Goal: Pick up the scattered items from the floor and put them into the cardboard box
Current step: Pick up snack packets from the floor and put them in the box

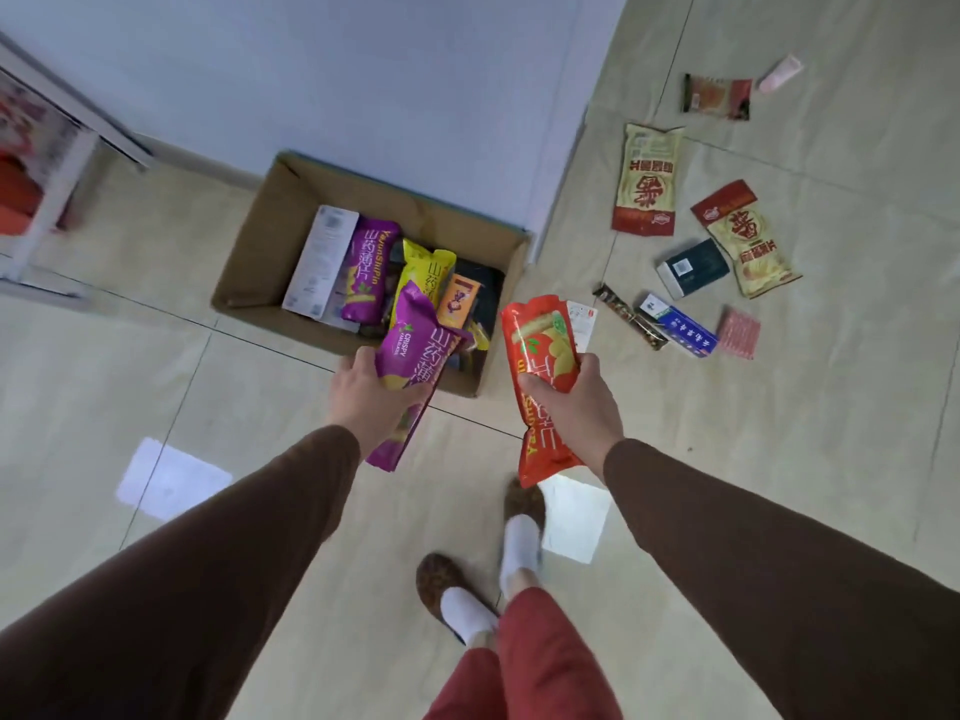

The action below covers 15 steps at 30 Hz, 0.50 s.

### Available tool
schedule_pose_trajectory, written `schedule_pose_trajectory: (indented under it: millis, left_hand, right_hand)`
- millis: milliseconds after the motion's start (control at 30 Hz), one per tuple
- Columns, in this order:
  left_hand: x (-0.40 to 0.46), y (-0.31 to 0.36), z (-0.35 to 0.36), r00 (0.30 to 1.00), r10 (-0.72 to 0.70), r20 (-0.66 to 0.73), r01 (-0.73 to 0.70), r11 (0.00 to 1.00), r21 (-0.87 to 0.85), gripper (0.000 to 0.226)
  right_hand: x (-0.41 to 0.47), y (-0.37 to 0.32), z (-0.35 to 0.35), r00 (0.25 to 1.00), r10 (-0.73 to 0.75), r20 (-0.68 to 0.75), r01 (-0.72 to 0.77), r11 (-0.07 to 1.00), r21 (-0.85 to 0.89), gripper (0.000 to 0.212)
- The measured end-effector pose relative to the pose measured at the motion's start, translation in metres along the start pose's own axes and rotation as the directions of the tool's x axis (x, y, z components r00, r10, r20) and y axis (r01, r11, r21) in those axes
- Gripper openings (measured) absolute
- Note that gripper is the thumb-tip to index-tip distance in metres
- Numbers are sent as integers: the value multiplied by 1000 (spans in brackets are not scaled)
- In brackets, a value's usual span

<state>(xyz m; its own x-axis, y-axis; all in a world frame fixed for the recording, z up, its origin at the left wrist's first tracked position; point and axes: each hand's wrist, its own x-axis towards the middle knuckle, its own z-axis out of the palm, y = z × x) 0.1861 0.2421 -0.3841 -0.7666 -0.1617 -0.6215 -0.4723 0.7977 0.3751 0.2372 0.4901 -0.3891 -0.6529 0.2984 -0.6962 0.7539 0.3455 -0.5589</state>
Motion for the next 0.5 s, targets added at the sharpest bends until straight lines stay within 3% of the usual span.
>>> schedule_pose_trajectory:
  millis: [200,500]
  left_hand:
    - [40,-10,-34,999,-38,-24,37,998,-42,74]
    - [98,-14,-80,1000,-2,-5,1,990,-139,61]
  right_hand:
    - [17,-38,42,999,41,-9,-42,999,-16,73]
    - [34,-95,89,979,188,-84,-175,974,145,75]
